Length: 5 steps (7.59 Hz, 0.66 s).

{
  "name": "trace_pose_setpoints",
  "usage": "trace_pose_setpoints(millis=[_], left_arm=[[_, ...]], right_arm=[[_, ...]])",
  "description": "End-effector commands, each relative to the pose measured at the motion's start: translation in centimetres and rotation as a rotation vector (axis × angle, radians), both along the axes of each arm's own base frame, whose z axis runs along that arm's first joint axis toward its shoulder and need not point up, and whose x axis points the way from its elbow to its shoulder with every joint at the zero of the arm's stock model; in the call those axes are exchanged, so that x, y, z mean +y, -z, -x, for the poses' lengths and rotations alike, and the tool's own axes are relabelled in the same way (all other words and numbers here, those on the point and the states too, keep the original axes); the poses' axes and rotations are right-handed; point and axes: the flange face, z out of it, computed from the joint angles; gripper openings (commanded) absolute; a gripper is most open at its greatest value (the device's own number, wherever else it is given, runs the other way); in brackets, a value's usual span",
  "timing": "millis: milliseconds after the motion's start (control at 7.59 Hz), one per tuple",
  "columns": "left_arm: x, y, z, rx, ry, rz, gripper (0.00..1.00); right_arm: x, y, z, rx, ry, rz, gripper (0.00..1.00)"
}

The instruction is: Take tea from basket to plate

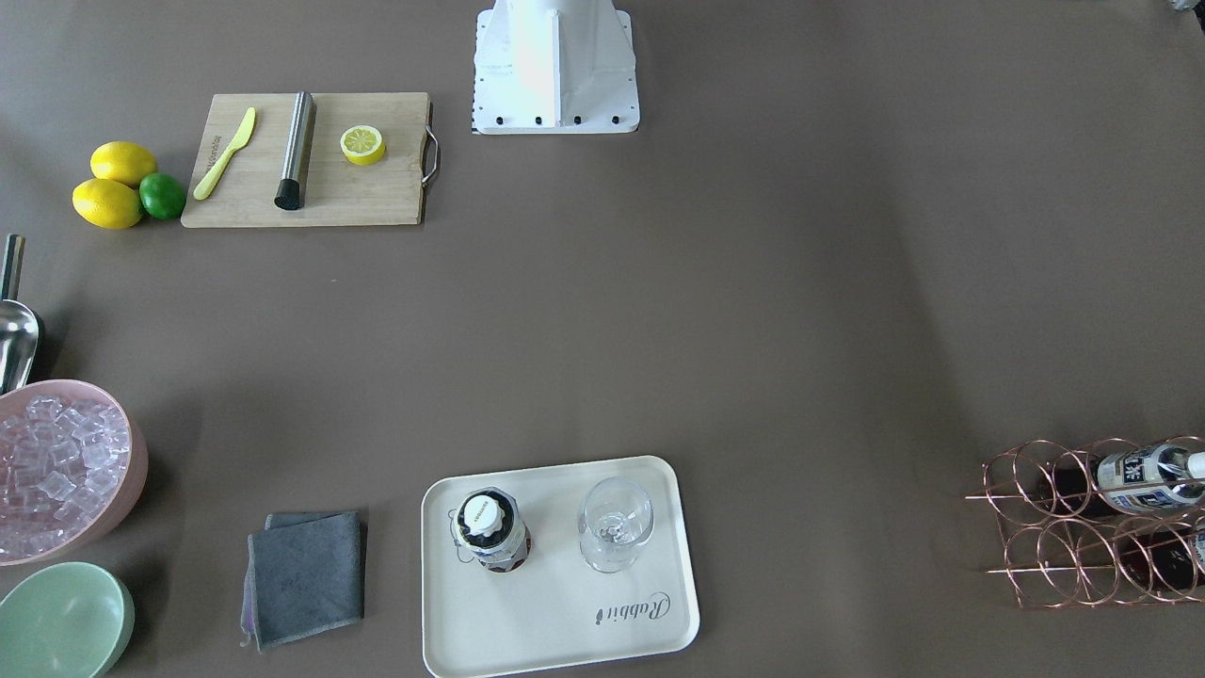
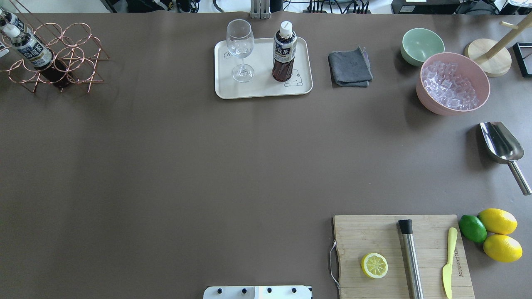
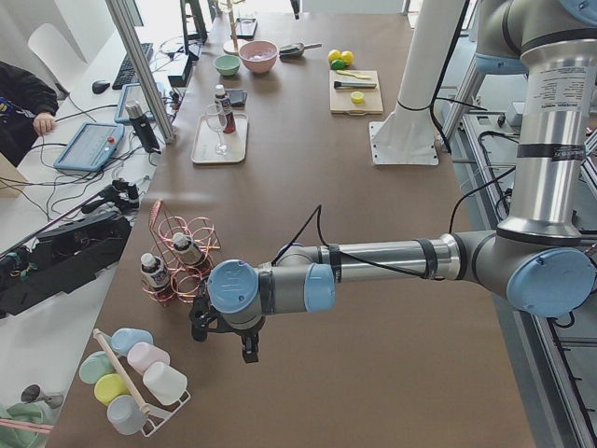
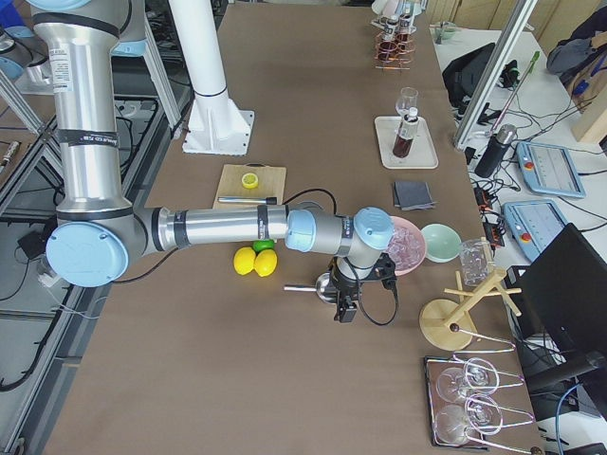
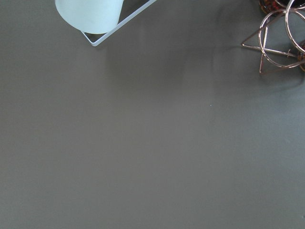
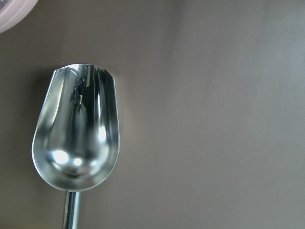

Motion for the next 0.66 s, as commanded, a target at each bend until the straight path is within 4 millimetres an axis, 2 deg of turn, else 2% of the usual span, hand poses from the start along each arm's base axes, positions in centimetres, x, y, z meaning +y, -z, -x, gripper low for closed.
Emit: trace_pose_setpoints(millis=[0,527], left_arm=[[-0.1,0.1,-1.0,0.022,-0.013,0.005,0.98],[0.2,-0.9,-1.4,0.021,0.005,0.055,0.98]], right_arm=[[0.2,-0.2,0.0,0.000,0.000,0.004,1.00],[0.1,0.3,0.0,-0.001,0.000,-0.007,1.00]])
